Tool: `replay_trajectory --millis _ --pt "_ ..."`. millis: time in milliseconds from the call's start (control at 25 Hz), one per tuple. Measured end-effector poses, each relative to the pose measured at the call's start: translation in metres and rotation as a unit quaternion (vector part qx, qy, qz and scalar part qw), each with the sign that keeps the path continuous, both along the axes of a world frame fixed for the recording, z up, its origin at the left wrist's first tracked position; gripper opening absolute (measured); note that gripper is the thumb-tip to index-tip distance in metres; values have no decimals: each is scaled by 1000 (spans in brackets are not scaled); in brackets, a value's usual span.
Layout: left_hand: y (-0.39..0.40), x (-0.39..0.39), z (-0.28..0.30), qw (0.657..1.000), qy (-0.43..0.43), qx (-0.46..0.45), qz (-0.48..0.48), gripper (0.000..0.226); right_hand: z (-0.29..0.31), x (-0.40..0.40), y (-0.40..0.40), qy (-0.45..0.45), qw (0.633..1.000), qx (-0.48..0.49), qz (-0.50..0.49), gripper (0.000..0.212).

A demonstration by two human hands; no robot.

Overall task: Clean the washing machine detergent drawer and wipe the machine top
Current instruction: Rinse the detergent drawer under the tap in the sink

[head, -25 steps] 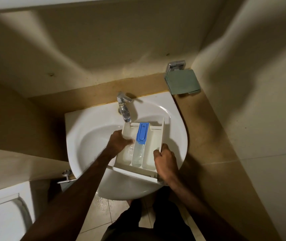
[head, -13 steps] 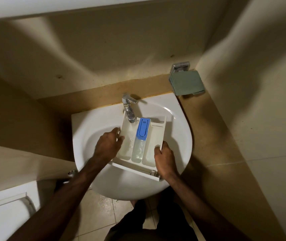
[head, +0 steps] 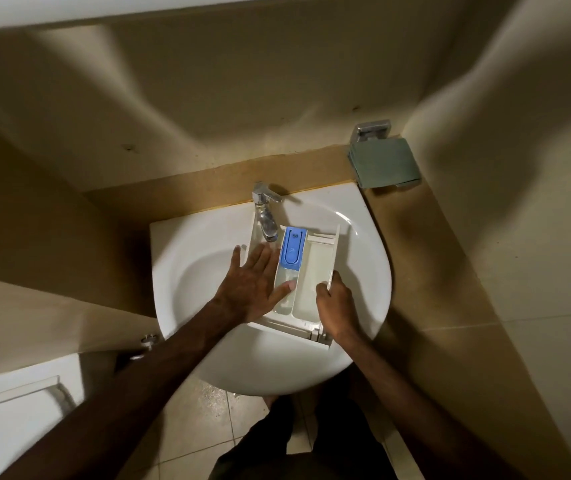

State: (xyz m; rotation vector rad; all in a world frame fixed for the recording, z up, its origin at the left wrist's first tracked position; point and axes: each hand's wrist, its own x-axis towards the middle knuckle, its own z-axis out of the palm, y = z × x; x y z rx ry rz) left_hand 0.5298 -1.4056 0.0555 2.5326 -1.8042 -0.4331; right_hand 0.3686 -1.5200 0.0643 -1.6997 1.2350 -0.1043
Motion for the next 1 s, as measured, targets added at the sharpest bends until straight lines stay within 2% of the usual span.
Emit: replay_trajectory --millis 80,200,360,480,600,680,840,920,1000 --pt "-6 -6 -3 999 35 2 39 85 -1 0 3 -7 1000 -4 -14 27" --pt "-1 -11 -5 994 65 -46 70 76 -2 3 8 -13 999 -22 -47 26" --pt "24 -27 -7 991 70 -53 97 67 -3 8 14 -19 997 -33 -61 28" --pt "31 -43 9 980 105 -65 155 47 -6 8 14 -16 997 -35 -65 27" --pt "23 -49 20 970 99 -41 216 28 -8 7 17 -20 997 -31 -62 28" --pt "17 -48 19 964 134 -20 229 32 -8 6 18 -23 997 -36 -57 29" --pt "-2 -34 25 948 218 52 224 75 -8 5 19 -24 997 -41 -61 28" --pt "-9 -32 24 946 219 50 235 78 -9 4 21 -22 996 -52 -62 27" --pt "-4 -38 21 952 177 20 250 66 -9 4 22 -19 996 -56 -65 25"
